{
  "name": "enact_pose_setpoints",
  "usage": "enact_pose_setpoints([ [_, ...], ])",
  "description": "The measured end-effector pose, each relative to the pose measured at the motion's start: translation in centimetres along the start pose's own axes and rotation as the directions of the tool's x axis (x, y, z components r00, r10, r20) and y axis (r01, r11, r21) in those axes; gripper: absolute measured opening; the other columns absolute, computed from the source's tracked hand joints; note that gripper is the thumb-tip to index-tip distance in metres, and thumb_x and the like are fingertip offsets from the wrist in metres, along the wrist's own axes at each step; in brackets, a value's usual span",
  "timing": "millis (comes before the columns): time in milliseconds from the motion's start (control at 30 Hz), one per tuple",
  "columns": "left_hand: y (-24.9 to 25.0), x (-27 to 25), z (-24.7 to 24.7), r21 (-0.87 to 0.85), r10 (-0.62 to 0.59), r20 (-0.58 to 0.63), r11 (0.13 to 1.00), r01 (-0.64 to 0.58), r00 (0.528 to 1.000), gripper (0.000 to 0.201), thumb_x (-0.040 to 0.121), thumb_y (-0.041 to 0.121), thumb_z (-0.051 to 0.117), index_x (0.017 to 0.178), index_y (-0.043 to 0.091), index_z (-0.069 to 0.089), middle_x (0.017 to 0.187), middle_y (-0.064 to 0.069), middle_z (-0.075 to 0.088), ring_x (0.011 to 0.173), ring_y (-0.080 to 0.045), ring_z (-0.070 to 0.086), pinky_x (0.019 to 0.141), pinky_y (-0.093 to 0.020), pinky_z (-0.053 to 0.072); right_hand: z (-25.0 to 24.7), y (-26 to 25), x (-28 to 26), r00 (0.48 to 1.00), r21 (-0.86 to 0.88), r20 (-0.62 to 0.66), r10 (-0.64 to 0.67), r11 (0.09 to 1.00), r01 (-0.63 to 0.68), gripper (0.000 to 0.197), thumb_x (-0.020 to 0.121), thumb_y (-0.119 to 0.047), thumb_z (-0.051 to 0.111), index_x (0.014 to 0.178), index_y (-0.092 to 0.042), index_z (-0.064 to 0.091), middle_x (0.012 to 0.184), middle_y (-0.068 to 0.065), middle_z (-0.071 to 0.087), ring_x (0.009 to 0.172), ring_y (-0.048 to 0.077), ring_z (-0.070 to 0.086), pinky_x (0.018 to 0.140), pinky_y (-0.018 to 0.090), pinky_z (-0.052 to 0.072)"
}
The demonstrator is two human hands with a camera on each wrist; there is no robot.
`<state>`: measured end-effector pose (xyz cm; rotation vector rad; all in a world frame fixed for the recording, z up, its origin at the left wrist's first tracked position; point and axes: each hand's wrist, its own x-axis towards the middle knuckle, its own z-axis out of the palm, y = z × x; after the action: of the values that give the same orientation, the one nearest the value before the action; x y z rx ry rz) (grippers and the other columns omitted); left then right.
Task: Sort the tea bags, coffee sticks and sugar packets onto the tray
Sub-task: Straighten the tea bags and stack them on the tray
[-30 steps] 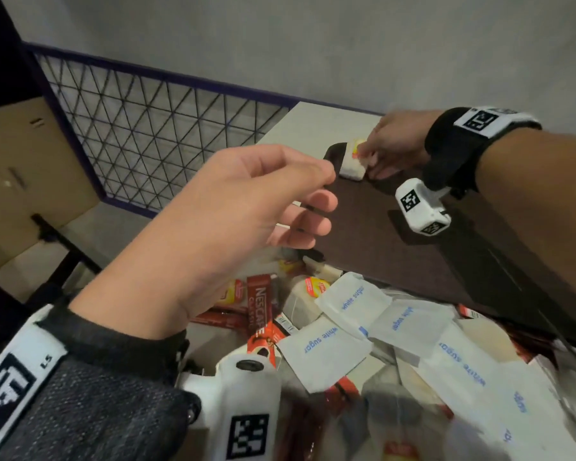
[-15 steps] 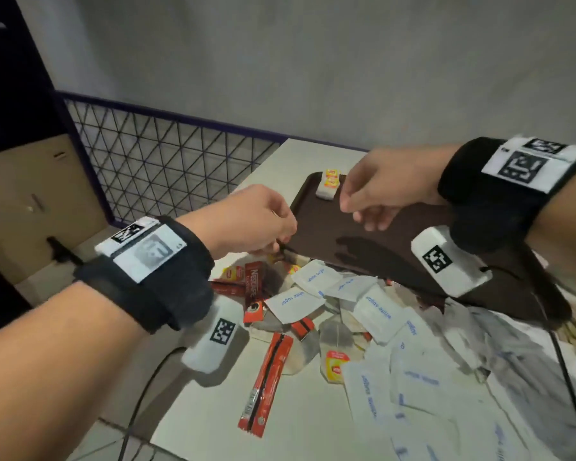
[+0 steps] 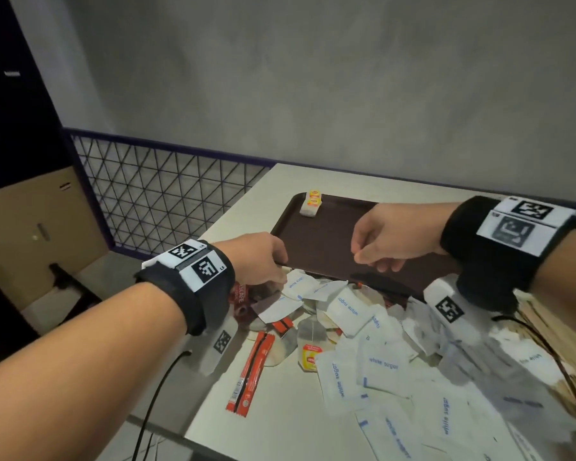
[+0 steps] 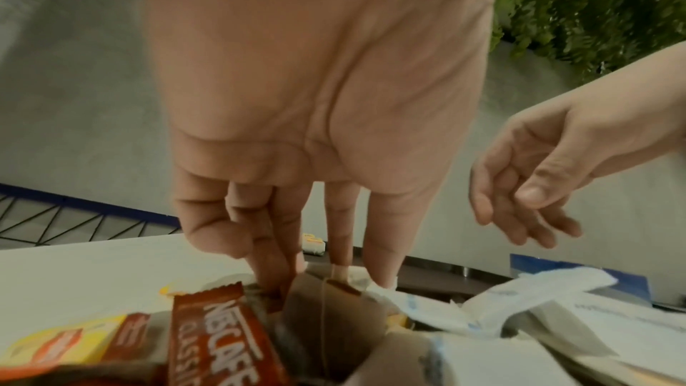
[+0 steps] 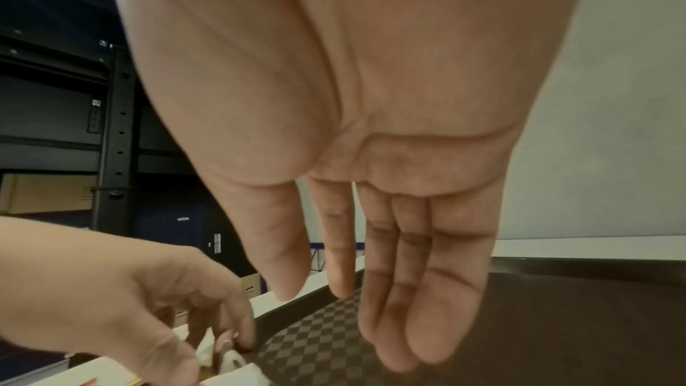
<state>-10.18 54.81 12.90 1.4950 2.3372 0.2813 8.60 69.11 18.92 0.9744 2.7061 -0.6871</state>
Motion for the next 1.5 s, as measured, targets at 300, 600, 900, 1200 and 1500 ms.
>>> enact_pose_setpoints([
  [300, -1.2, 1.7, -0.8, -0.046, 0.051, 0.032, 0.998, -0.049, 0.998, 0.013, 0.096, 0.045, 0.064, 0.097, 0.033, 0.07, 0.096, 0.015, 0.069, 0.091, -0.006, 0.062, 0.073, -0.024, 0.047, -4.2, -0.3, 14.9, 0.961, 0.373, -0.224, 0.165, 0.925, -0.072, 0.013, 0.093, -0.004, 0.07, 0.087, 0.004, 0.062, 0.075, 0.018, 0.062, 0.056, 0.021, 0.064, 0.057, 0.028, 0.058],
  [600, -4.3, 2.8, -1.6, -0.202, 0.139, 0.043, 0.971, -0.128, 0.989, 0.008, 0.089, 0.05, 0.067, 0.09, 0.042, 0.071, 0.076, 0.032, 0.066, 0.07, 0.009, 0.06, 0.069, -0.016, 0.048, -2.1, 1.8, 25.6, 0.953, 0.386, -0.146, 0.265, 0.902, -0.192, 0.031, 0.082, -0.025, 0.082, 0.08, -0.004, 0.06, 0.064, 0.006, 0.059, 0.049, 0.016, 0.058, 0.051, 0.024, 0.053],
  [900, -5.1, 2.9, -1.0, -0.275, 0.126, 0.042, 0.955, -0.11, 0.991, 0.025, 0.084, 0.061, 0.069, 0.098, 0.041, 0.067, 0.092, 0.019, 0.069, 0.076, 0.003, 0.061, 0.079, -0.022, 0.054, -1.8, 0.3, 27.3, 0.952, 0.475, -0.023, 0.305, 0.842, -0.258, 0.032, 0.076, -0.012, 0.088, 0.097, -0.006, 0.064, 0.083, 0.012, 0.06, 0.073, 0.021, 0.059, 0.061, 0.028, 0.052],
  [1200, -5.4, 2.8, -0.9, -0.306, 0.119, 0.013, 0.946, -0.109, 0.993, 0.023, 0.086, 0.061, 0.068, 0.099, 0.042, 0.067, 0.092, 0.021, 0.068, 0.073, 0.007, 0.058, 0.077, -0.017, 0.05, -1.1, 0.2, 26.8, 0.946, 0.535, 0.015, 0.323, 0.797, -0.28, 0.017, 0.088, 0.004, 0.073, 0.085, -0.005, 0.059, 0.08, 0.011, 0.063, 0.072, 0.018, 0.06, 0.064, 0.026, 0.05],
  [1500, -5.5, 3.0, -0.7, -0.345, 0.114, 0.017, 0.933, -0.101, 0.993, 0.024, 0.082, 0.064, 0.068, 0.099, 0.047, 0.066, 0.093, 0.025, 0.068, 0.074, 0.008, 0.06, 0.083, -0.021, 0.053, -0.5, -0.3, 27.2, 0.946, 0.544, -0.125, 0.299, 0.818, -0.187, 0.028, 0.081, 0.006, 0.08, 0.092, -0.004, 0.057, 0.086, 0.015, 0.064, 0.068, 0.021, 0.065, 0.061, 0.031, 0.059],
])
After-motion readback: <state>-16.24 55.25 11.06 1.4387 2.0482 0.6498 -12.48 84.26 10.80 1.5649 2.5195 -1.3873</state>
